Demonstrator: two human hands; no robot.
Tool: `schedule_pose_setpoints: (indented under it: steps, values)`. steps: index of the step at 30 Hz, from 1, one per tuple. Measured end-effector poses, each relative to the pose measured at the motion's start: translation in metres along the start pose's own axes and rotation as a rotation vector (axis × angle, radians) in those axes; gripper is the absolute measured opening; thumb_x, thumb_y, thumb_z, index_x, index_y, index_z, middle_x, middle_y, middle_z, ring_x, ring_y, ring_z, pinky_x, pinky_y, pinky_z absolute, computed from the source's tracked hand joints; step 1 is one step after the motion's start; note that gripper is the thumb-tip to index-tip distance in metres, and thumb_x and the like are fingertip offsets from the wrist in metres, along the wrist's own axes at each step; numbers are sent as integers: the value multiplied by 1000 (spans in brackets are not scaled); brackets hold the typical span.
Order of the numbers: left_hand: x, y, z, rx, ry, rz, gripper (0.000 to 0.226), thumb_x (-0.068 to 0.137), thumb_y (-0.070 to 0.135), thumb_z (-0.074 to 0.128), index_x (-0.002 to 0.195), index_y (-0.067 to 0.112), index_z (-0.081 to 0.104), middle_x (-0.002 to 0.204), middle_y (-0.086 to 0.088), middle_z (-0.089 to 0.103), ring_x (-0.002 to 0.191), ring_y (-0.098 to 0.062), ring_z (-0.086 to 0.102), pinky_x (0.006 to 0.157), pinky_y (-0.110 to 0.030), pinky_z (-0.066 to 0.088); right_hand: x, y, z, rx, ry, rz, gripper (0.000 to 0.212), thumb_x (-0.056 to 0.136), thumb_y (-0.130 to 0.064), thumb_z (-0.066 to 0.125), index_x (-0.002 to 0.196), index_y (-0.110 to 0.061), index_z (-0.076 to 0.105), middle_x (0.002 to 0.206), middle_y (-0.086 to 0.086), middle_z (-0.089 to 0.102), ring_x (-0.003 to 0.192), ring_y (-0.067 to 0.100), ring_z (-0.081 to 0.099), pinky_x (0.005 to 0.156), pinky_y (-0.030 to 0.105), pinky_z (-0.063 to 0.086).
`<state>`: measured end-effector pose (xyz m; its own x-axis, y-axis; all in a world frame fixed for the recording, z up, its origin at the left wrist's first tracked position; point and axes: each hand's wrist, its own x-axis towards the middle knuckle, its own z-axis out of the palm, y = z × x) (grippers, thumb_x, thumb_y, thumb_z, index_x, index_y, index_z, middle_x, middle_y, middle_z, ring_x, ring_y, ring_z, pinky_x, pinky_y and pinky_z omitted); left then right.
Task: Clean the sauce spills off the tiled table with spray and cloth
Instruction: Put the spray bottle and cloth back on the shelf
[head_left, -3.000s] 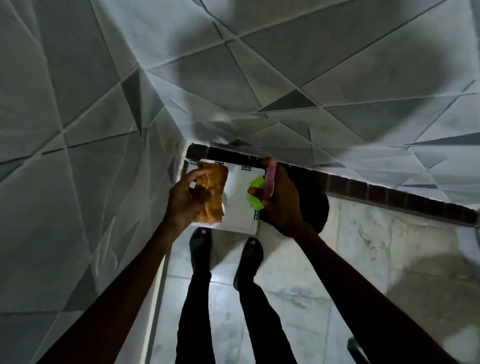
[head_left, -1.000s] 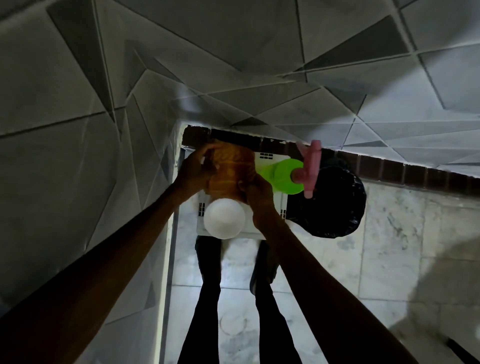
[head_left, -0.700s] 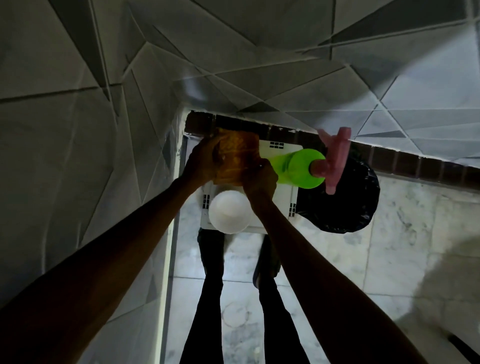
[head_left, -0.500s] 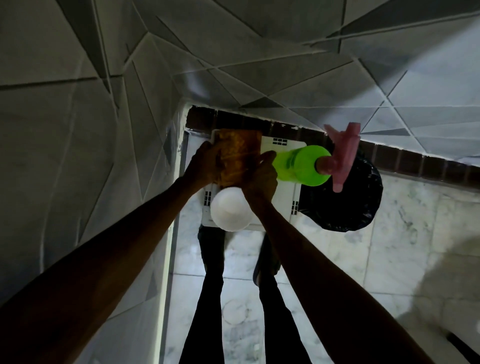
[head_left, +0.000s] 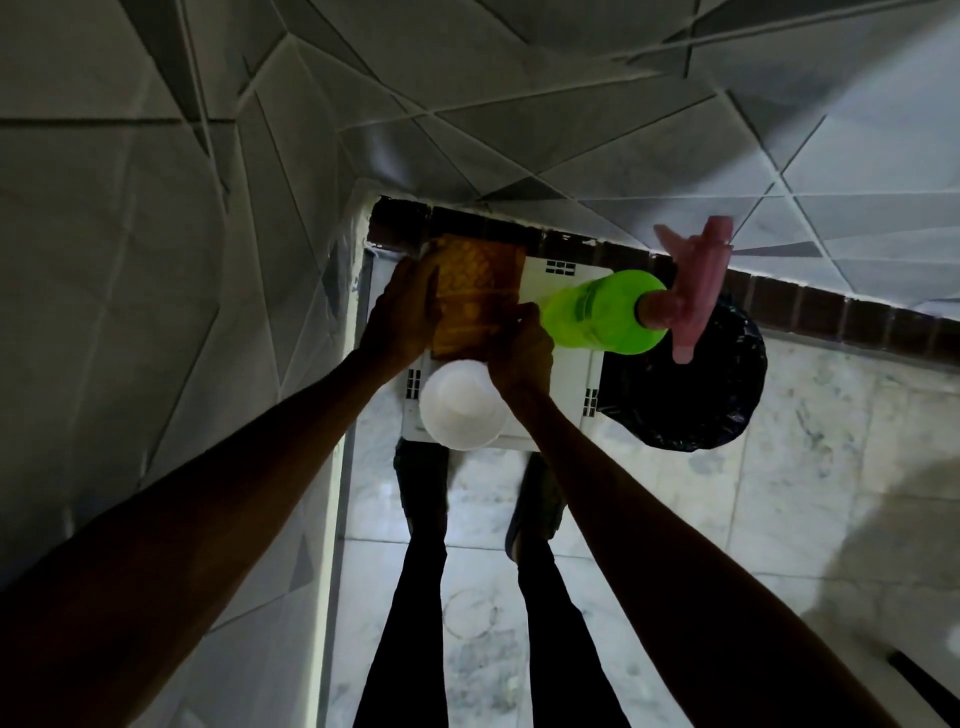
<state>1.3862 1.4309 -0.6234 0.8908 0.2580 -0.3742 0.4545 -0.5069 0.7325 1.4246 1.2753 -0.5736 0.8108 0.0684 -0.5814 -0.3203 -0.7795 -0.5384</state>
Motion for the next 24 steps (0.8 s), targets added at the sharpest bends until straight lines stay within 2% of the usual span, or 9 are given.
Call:
schedule_pose_setpoints:
  steps: [3,5,7,9,12,15,17,21,24]
  values:
    - [-7,13,2,-80,91,-155,82,91,48,63,155,23,19,142,-14,43,110,-21,55,82,-38,56,-14,6,-4,-63,-12,-10,45,98,-18,54,136,2,42,125,23,61,115,42,57,96,50,47]
    - [-22,27,2,-66,167,-222,82,88,50,66,152,19,24,141,-15,42,115,-21,50,85,-35,50,-25,12,-9,-49,12,0,34,98,-15,53,127,2,48,118,22,63,112,41,59,91,46,47]
    - [-39,32,6,-29,188,-250,74,86,53,62,144,15,36,135,-16,47,115,-26,54,80,-36,50,-35,18,-14,-61,4,-7,30,97,-17,58,121,0,52,113,20,64,110,39,60,88,42,46]
    - [-53,32,12,26,113,-290,54,93,44,61,131,9,48,124,-16,54,109,-31,59,76,-33,47,-42,25,-18,-91,-34,-32,34,95,-25,64,120,-2,55,110,17,68,106,36,64,87,42,50]
    - [-71,34,19,-75,-56,-428,39,100,38,53,125,9,56,121,-15,63,112,-32,61,85,-32,45,-54,36,-21,-118,-86,-63,35,92,-25,69,117,-3,58,105,15,70,99,35,66,83,46,54]
    - [-89,37,23,-101,-91,-397,38,97,34,60,128,13,56,126,-12,63,117,-31,58,97,-39,47,-58,44,-22,-137,-79,-77,29,89,-17,70,113,-4,60,99,14,72,95,35,67,79,46,54]
    - [-96,37,24,-91,-82,-395,34,94,25,64,126,13,57,126,-11,63,117,-32,59,98,-45,51,-58,47,-24,-130,-64,-56,22,90,-14,67,109,-5,62,97,14,73,93,36,68,76,44,55]
    - [-104,53,16,-123,-28,-408,24,92,14,64,116,12,62,120,-7,65,106,-22,58,87,-35,50,-62,53,-35,-113,-38,-47,18,90,-14,67,104,-4,66,99,16,73,94,38,68,78,45,55]
    - [-122,90,-6,-199,3,-369,20,89,12,68,109,12,65,111,-5,68,98,-18,59,86,-34,50,-88,43,-69,18,0,8,16,90,-17,71,102,-7,70,99,11,75,88,29,71,78,36,55]
